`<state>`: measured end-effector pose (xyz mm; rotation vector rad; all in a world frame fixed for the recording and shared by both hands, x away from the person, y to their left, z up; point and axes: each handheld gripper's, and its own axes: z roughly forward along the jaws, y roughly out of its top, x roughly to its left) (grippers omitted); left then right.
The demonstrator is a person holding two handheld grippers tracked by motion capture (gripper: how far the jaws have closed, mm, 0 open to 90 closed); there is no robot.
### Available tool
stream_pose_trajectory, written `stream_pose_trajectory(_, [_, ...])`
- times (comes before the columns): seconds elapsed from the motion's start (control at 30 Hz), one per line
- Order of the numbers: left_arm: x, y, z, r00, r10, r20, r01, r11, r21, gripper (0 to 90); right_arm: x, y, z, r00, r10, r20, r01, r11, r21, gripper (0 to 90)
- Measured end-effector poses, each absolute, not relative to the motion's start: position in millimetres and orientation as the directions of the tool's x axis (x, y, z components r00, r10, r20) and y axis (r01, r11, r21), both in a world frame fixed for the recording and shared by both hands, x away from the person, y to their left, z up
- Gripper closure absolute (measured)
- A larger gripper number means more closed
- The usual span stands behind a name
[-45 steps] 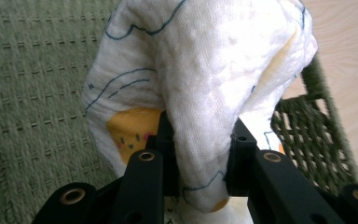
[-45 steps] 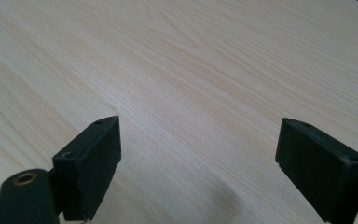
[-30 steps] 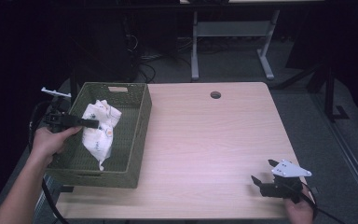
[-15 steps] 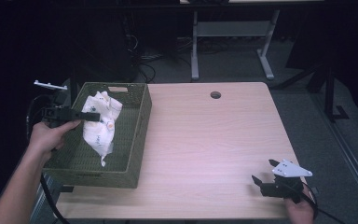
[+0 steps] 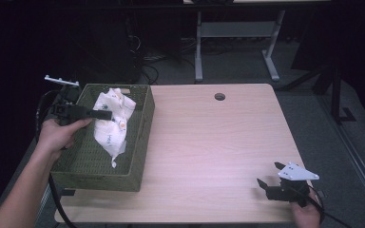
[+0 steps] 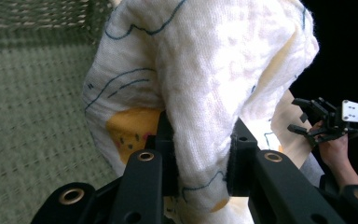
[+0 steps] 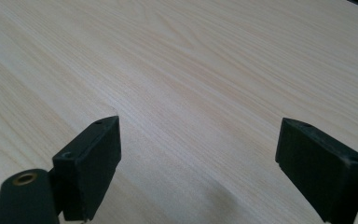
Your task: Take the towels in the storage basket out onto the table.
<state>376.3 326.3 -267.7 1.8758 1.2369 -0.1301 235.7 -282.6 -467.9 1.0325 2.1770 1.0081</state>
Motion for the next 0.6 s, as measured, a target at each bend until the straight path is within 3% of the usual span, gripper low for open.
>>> stream_pose_trajectory(0.6, [378,281,-259,0.567,0.662,-0.489,0.768,-0.212,0.604,71.5,235,-283,-467,-0.572,0.808,-0.137,0.412,0.428,0.804,13.7])
